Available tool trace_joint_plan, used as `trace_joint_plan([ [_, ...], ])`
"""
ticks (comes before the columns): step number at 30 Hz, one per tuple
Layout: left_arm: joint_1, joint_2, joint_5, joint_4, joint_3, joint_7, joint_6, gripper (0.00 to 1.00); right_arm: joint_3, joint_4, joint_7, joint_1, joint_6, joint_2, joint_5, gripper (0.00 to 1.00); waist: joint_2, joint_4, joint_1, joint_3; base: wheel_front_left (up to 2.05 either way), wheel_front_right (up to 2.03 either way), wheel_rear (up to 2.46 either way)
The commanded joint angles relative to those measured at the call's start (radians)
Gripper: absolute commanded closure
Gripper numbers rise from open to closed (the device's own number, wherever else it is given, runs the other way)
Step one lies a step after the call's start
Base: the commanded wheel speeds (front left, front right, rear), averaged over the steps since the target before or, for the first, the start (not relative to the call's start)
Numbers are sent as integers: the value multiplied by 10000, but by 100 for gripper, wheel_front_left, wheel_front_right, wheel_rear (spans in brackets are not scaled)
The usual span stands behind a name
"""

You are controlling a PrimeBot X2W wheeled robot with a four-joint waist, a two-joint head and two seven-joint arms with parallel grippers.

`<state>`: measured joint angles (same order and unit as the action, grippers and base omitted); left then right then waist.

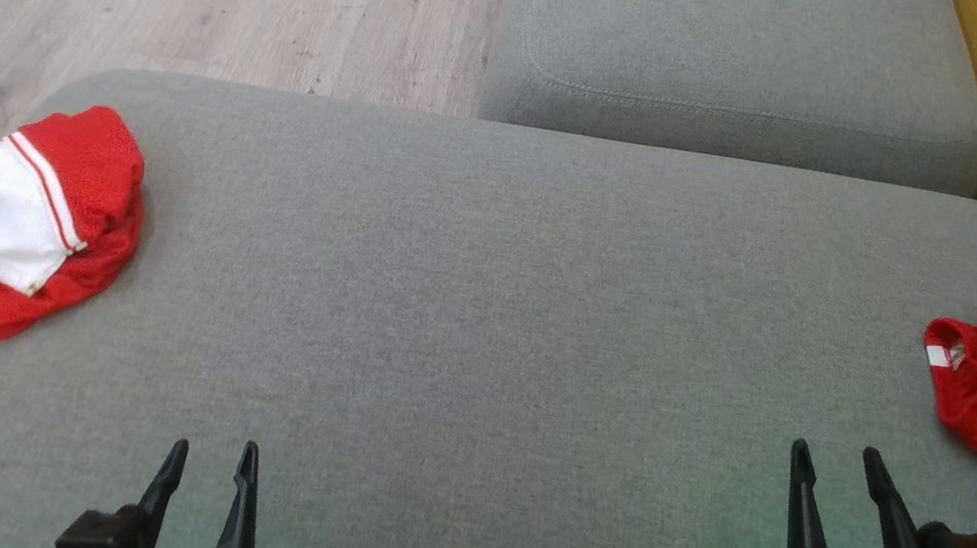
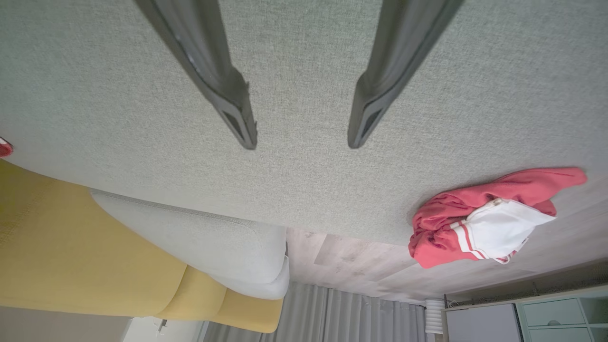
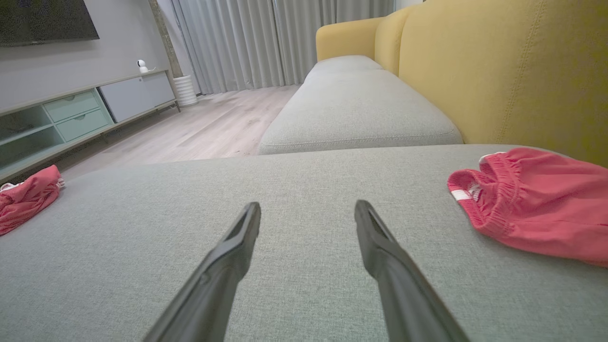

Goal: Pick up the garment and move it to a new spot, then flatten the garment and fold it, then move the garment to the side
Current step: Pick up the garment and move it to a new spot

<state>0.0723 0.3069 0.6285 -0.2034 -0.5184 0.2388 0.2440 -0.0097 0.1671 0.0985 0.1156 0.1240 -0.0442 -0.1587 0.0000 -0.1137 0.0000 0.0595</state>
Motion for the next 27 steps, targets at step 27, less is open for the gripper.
trace_joint_plan([
  [27,-643,303,113,265,287,25,-30,0,335,-206,163,-87,67,-61,-163,0,0,-50,0,112,0,0,0],
])
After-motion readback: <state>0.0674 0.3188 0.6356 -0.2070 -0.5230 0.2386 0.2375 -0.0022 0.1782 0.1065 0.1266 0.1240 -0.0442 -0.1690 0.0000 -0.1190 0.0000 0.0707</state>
